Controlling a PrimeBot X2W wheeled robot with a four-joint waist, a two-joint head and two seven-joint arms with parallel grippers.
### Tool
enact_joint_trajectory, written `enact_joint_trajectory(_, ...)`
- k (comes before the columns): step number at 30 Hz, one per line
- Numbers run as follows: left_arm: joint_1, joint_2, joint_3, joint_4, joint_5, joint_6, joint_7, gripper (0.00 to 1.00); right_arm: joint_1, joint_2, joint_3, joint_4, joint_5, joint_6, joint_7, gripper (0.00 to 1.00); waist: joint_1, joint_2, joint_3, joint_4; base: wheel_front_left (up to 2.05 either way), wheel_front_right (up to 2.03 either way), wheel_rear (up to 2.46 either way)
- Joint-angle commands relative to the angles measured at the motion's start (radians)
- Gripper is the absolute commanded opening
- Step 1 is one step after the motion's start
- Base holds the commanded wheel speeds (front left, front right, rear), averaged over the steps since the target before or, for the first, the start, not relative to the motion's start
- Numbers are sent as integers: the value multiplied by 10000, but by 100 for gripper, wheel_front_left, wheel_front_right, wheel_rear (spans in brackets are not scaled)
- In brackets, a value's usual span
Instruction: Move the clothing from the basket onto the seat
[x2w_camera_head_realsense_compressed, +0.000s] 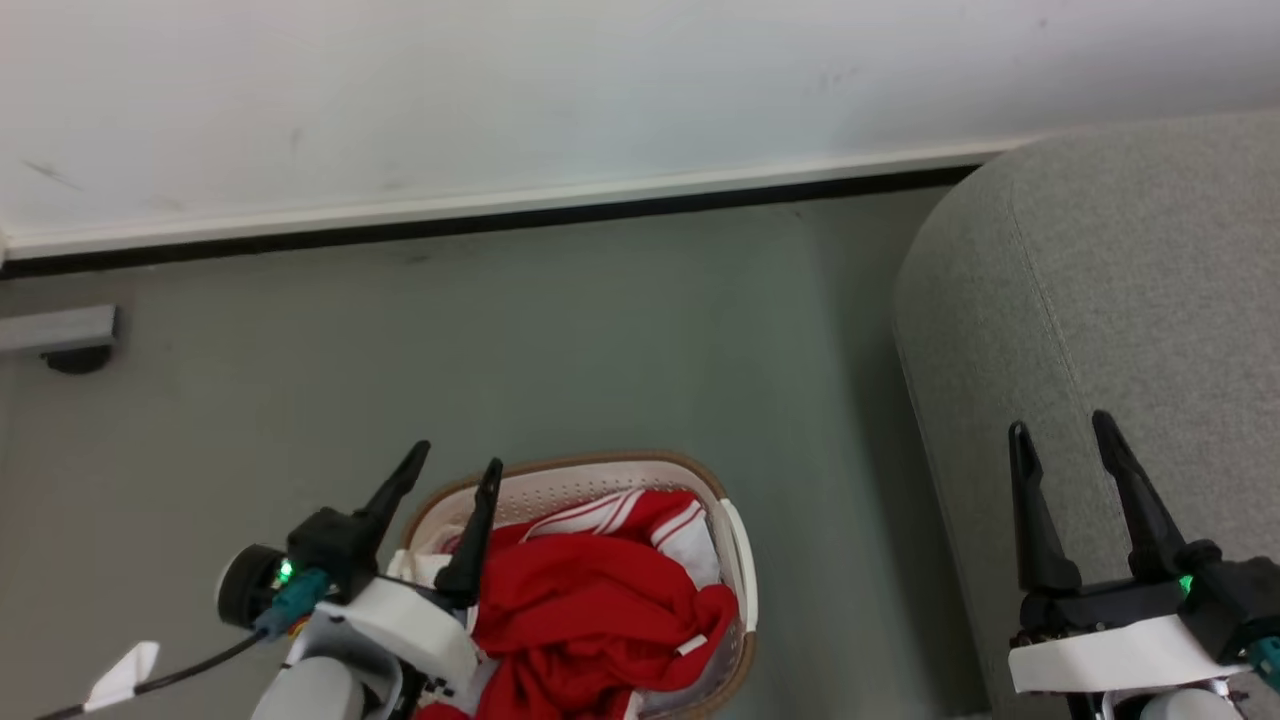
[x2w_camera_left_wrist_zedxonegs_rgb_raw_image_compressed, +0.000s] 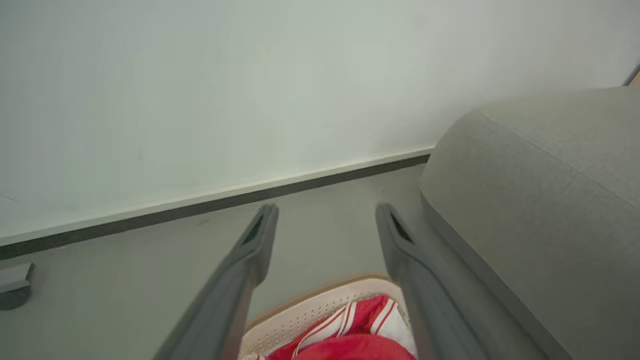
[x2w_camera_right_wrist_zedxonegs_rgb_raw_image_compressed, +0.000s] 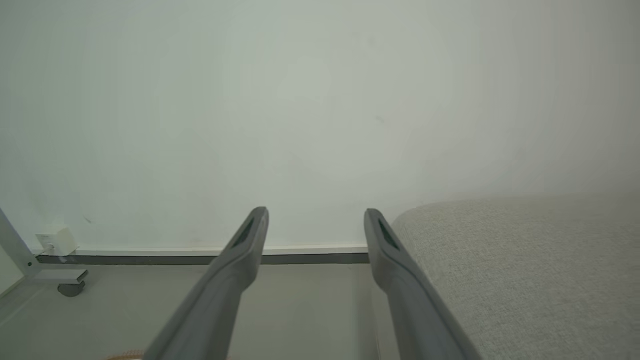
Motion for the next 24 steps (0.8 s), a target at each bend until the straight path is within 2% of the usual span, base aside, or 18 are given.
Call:
enact_joint_trajectory(1,-254,296,-462,462,-179,18,-10,100,-264,-34,-35,-143,75,-21,-4,100,-1,0,750,-493,0,0,0)
enact_joint_trajectory(9,-1574,1002,-2422,2931,-994,16,-8,100,-712,-32,-70,-791,284,-21,-4,100,-1,0,1939,-1165,0,0,0)
enact_joint_trajectory(16,-2855,1408,-4795,5393,-2109,16,213,100,-1041,-24,12,-1591,496,-21,-4,100,-1,0,2970,-1669,0,0,0)
enact_joint_trajectory(19,-3327,1545,-6023,6069,-2431,15,570,100,-1153,-29,19,-1966,420,-21,-2,100,-1,0,3471,-1812,0,0,0)
enact_joint_trajectory(24,-4235,1840,-7425,6783,-2965,14,792,100,-1310,-28,-14,-2440,397,-21,0,100,-1,0,4355,-2070,0,0,0)
